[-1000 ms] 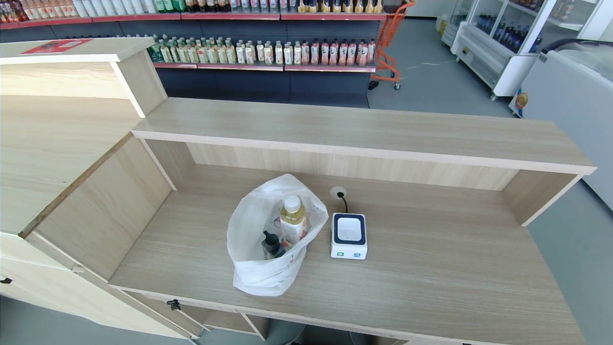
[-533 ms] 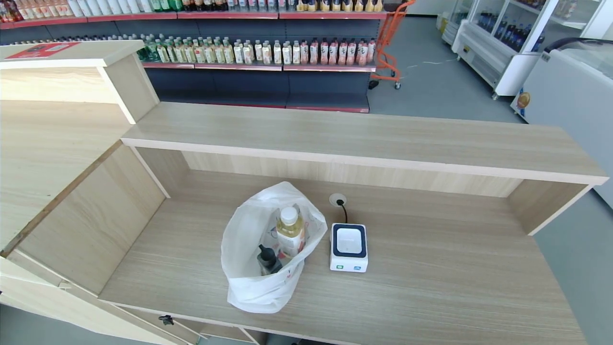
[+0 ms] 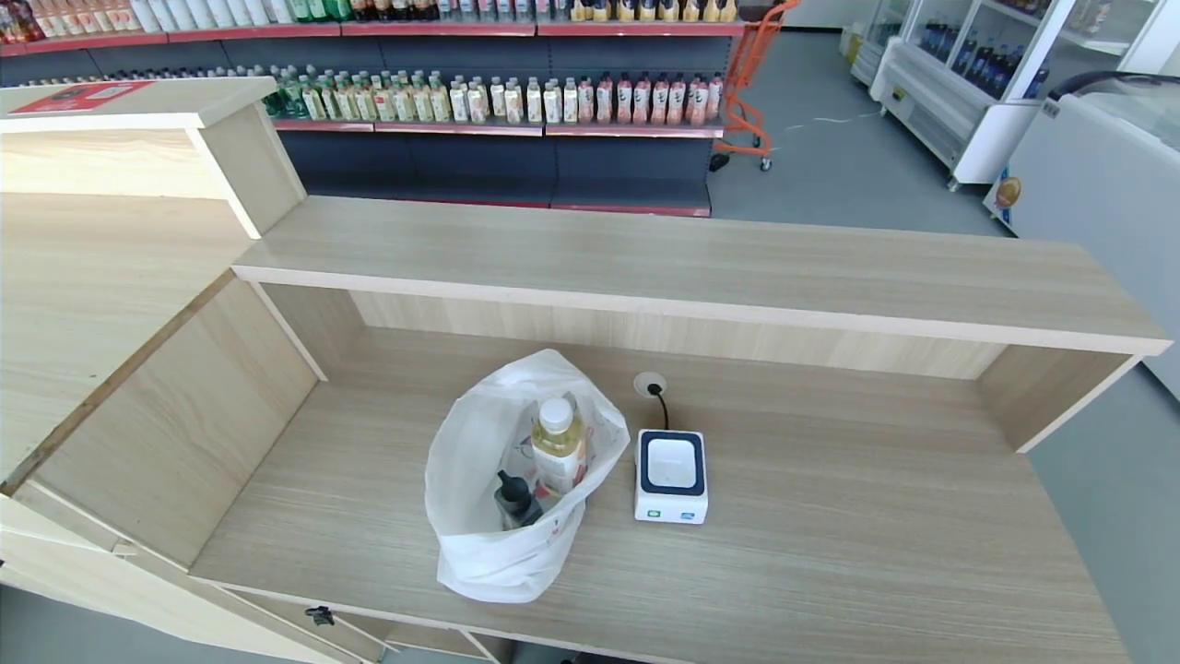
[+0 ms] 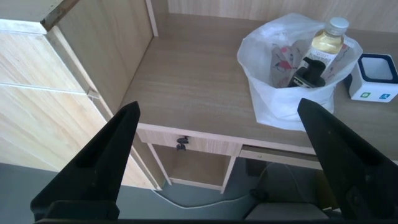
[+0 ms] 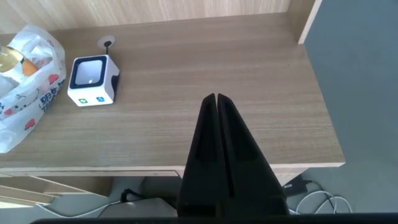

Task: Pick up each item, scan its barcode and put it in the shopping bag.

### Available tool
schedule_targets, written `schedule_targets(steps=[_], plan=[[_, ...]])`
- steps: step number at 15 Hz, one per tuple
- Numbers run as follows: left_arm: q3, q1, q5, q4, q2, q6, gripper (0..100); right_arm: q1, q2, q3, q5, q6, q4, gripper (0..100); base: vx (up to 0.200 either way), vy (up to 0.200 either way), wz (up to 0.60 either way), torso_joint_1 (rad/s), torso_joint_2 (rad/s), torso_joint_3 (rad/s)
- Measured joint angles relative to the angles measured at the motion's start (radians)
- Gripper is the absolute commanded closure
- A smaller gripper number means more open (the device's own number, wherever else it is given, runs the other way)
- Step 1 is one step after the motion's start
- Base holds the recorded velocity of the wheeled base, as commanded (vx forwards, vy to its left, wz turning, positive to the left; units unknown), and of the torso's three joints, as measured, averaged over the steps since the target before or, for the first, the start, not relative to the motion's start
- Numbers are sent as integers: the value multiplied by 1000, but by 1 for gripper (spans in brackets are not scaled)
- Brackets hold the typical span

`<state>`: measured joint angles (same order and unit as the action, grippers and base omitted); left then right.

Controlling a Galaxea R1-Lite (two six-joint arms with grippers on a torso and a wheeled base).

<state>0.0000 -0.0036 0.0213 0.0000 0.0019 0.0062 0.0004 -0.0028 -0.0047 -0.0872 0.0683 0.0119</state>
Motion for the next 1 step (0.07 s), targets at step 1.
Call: schedule_targets(steps=[1], plan=[[0,1,0,0,0,0,0,0,0,0,0,0,0,100,0,0,0,0,0,0]])
